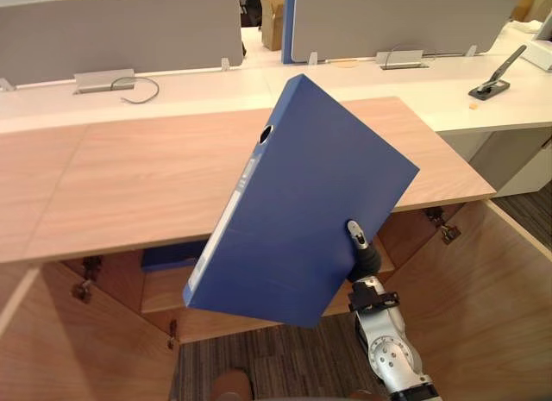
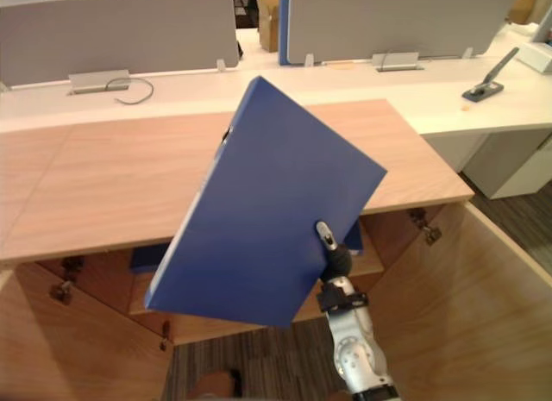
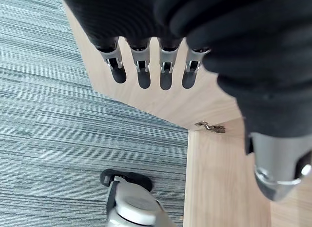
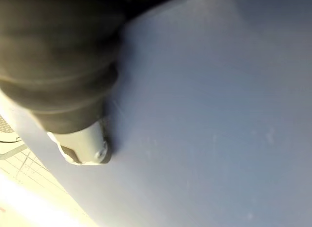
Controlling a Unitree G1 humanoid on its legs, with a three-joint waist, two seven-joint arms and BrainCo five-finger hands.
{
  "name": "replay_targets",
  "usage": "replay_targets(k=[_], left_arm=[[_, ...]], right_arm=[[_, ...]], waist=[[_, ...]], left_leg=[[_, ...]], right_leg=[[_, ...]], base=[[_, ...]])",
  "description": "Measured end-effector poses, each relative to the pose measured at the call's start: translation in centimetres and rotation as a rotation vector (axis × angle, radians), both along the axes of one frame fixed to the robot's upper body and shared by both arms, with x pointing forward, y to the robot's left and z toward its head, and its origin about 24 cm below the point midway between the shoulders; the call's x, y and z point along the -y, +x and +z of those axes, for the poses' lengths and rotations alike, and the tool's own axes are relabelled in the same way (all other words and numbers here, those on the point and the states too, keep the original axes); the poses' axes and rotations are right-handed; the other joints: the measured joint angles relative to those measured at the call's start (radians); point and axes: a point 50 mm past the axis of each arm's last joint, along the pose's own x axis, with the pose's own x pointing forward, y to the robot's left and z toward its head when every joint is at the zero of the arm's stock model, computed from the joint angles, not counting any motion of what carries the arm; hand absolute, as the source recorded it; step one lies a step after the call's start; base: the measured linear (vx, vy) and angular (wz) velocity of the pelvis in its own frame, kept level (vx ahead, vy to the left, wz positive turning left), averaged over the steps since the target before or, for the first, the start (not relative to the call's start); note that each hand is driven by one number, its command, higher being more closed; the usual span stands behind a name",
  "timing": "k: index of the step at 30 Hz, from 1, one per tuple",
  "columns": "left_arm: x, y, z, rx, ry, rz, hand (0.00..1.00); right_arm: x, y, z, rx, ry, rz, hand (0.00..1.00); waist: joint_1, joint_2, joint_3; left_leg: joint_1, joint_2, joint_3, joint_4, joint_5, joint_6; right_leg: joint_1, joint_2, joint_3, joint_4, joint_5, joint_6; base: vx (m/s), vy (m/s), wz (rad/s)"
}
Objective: Walk over to the cabinet, pick up the folder, carry it to the office cabinet, place the folder inside the office cabinet, then close the office cabinet door
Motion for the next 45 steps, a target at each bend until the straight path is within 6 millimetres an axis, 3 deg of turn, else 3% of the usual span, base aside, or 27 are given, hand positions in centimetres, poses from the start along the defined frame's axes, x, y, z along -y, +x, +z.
replay_targets(k=[2,3,4,5,6,7,10,13,15,19,22,26,29,32,36,39,42,45], left_arm=[[-0.6,0.1,0.2,0.003,0.015,-0.004,0.0],[-0.6,0.3,0.2,0.007,0.019,-0.004,0.0],[0.2,0.3,0.0,0.009,0.002,-0.002,0.0],[1.5,0.2,-0.4,0.009,-0.031,0.007,0.0],[2.2,-0.1,-0.6,0.003,-0.046,0.011,0.0],[2.4,-0.4,-0.7,-0.003,-0.05,0.009,0.0],[2.2,1.1,-0.5,0.034,-0.042,0.0,0.0],[2.1,2.8,-0.3,0.091,-0.036,0.001,0.0],[1.8,2.9,-0.2,0.132,-0.056,0.117,0.0],[3.1,2.9,-0.5,0.137,-0.088,0.141,0.0],[4.1,3.5,-0.3,0.175,-0.099,0.082,0.0],[4.6,5.4,0.6,0.278,-0.114,-0.018,0.0],[5.1,8.1,2.7,0.441,-0.114,-0.082,0.0],[6.0,10.8,5.5,0.635,-0.126,-0.084,0.0],[6.3,12.7,8.0,0.775,-0.152,-0.097,0.0],[6.2,13.3,9.9,0.849,-0.148,-0.102,0.0],[6.2,13.5,12.9,0.98,-0.145,-0.135,0.0],[6.7,13.7,14.2,1.033,-0.166,-0.16,0.0]], right_arm=[[-0.1,0.0,0.0,0.0,0.001,0.005,1.0],[-0.3,0.0,0.0,-0.002,-0.009,0.025,1.0],[-0.1,-0.1,-0.3,-0.017,-0.033,0.04,1.0],[0.3,-0.2,-0.3,-0.021,-0.082,0.07,1.0],[0.4,-0.3,-0.2,-0.016,-0.102,0.084,1.0],[0.5,-0.3,0.1,0.003,-0.12,0.102,1.0],[0.0,-0.2,1.6,0.087,-0.205,0.205,1.0],[-0.7,-0.1,2.0,0.123,-0.29,0.318,1.0],[-2.0,-0.1,2.4,0.159,-0.355,0.403,1.0],[-4.5,-0.7,4.4,0.335,-0.571,0.618,1.0],[-7.2,-1.8,4.3,0.439,-0.699,0.807,1.0],[-9.0,-1.2,4.4,0.577,-0.88,0.865,1.0],[-8.4,1.1,1.8,0.581,-1.195,0.857,1.0],[-5.8,4.0,-0.9,0.436,-1.486,0.869,1.0],[-3.4,5.6,-1.9,0.235,-1.519,0.841,1.0],[-3.4,6.2,0.6,0.28,-1.449,0.748,1.0],[-3.5,6.8,6.1,0.418,-1.242,0.528,1.0],[-2.6,7.4,9.2,0.461,-1.088,0.37,1.0]], waist=[[0.007,-0.035,0.024],[0.001,-0.052,0.04],[-0.001,-0.044,0.043],[0.002,-0.011,0.044],[-0.004,0.006,0.043],[-0.011,0.011,0.046],[-0.016,-0.008,0.075],[-0.021,-0.038,0.092],[-0.023,-0.053,0.097],[-0.013,-0.057,0.101],[0.001,-0.059,0.103],[0.02,-0.044,0.119],[0.042,-0.019,0.149],[0.048,0.037,0.219],[0.052,0.068,0.286],[0.05,0.063,0.318],[0.045,0.06,0.322],[0.042,0.059,0.324]], left_leg=[[-0.034,-0.002,-0.012,0.101,-0.052,-0.043],[-0.051,-0.004,-0.031,0.154,-0.073,-0.082],[-0.053,0.011,-0.05,0.174,-0.074,-0.105],[-0.064,0.034,-0.051,0.239,-0.104,-0.11],[-0.055,0.042,-0.047,0.245,-0.113,-0.108],[-0.051,0.054,-0.046,0.231,-0.147,-0.119],[-0.052,0.076,-0.062,0.259,-0.158,-0.149],[-0.05,0.066,-0.065,0.255,-0.158,-0.151],[-0.05,0.049,-0.064,0.25,-0.156,-0.153],[-0.05,0.026,-0.063,0.254,-0.155,-0.151],[-0.053,0.012,-0.071,0.272,-0.159,-0.146],[-0.09,-0.003,-0.09,0.321,-0.169,-0.133],[-0.147,-0.027,-0.11,0.367,-0.178,-0.125],[-0.257,-0.065,-0.139,0.448,-0.181,-0.111],[-0.416,-0.095,-0.131,0.534,-0.181,-0.099],[-0.451,-0.105,-0.104,0.569,-0.189,-0.087],[-0.511,-0.11,-0.086,0.597,-0.199,-0.084],[-0.553,-0.119,-0.082,0.622,-0.204,-0.079]], right_leg=[[0.002,-0.022,-0.006,-0.042,0.033,0.056],[-0.007,-0.022,0.002,-0.021,0.055,0.213],[-0.033,-0.024,-0.005,0.034,0.019,0.216],[-0.056,-0.001,-0.007,0.083,-0.011,0.206],[-0.063,0.011,-0.01,0.106,-0.026,0.196],[-0.079,0.017,-0.014,0.153,-0.05,0.186],[-0.11,0.002,-0.036,0.276,-0.093,0.165],[-0.11,-0.016,-0.049,0.305,-0.112,0.164],[-0.11,-0.033,-0.049,0.307,-0.12,0.171],[-0.111,-0.061,-0.049,0.322,-0.125,0.176],[-0.109,-0.076,-0.048,0.338,-0.128,0.177],[-0.113,-0.091,-0.052,0.35,-0.128,0.18],[-0.143,-0.114,-0.057,0.368,-0.128,0.18],[-0.21,-0.147,-0.054,0.412,-0.117,0.182],[-0.378,-0.194,0.0,0.497,-0.113,0.188],[-0.44,-0.225,0.038,0.541,-0.114,0.197],[-0.522,-0.246,0.077,0.577,-0.121,0.199],[-0.572,-0.26,0.096,0.609,-0.129,0.206]], base=[[-0.01,-0.437,0.19],[-0.01,-0.43,0.22],[0.08,-0.4,0.08],[0.09,-0.204,-0.07],[0.17,-0.213,-0.08],[0.15,-0.212,0.06],[0.11,-0.176,0.05],[0.04,-0.072,0.12],[0.0,0.023,0.07],[-0.03,0.041,0.09],[-0.04,0.043,0.08],[-0.09,0.077,0.14],[-0.12,0.087,0.25],[-0.11,0.089,0.29],[-0.05,0.054,0.14],[0.0,0.027,-0.02],[0.0,0.0,0.0],[-0.01,0.0,0.09]])
